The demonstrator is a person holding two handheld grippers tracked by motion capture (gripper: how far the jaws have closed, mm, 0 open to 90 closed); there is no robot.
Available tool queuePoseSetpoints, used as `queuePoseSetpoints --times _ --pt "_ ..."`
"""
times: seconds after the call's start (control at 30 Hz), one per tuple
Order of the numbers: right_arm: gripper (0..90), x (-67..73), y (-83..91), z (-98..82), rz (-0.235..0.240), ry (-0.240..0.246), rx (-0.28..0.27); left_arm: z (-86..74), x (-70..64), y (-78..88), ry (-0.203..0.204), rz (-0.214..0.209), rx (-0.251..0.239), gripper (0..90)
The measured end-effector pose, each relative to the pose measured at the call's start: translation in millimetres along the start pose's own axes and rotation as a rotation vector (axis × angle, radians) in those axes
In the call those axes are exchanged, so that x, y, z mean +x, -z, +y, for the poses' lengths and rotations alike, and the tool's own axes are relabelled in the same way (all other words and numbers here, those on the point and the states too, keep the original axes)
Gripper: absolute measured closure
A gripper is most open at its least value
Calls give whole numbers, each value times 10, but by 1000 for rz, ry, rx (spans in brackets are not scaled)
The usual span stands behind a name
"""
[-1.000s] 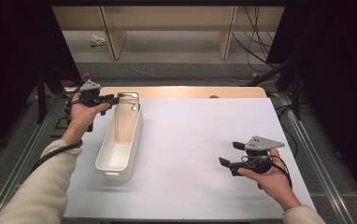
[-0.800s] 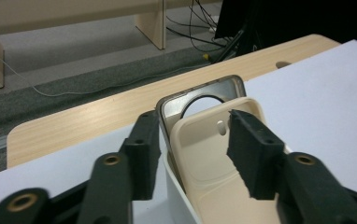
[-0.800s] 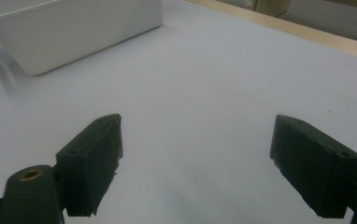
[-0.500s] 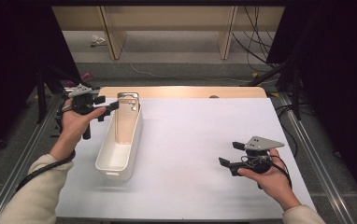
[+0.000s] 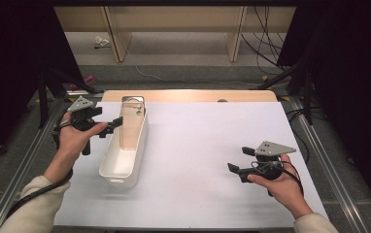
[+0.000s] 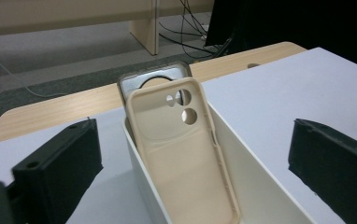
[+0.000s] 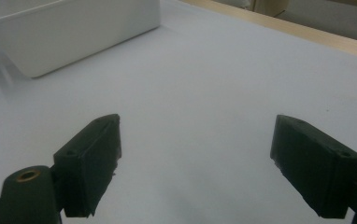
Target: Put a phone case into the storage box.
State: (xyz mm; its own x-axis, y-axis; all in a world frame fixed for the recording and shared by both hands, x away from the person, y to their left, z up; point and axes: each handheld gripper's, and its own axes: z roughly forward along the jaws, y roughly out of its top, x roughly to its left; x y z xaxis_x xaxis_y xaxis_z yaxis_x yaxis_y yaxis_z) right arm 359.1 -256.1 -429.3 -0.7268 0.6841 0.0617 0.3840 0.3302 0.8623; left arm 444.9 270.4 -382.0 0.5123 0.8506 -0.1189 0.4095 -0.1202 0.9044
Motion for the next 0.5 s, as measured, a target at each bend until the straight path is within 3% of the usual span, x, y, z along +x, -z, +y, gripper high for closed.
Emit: queuePoseSetpoints --times 0.5 --pt "171 1 4 -1 -2 2 1 -182 -153 199 -33 -22 -20 0"
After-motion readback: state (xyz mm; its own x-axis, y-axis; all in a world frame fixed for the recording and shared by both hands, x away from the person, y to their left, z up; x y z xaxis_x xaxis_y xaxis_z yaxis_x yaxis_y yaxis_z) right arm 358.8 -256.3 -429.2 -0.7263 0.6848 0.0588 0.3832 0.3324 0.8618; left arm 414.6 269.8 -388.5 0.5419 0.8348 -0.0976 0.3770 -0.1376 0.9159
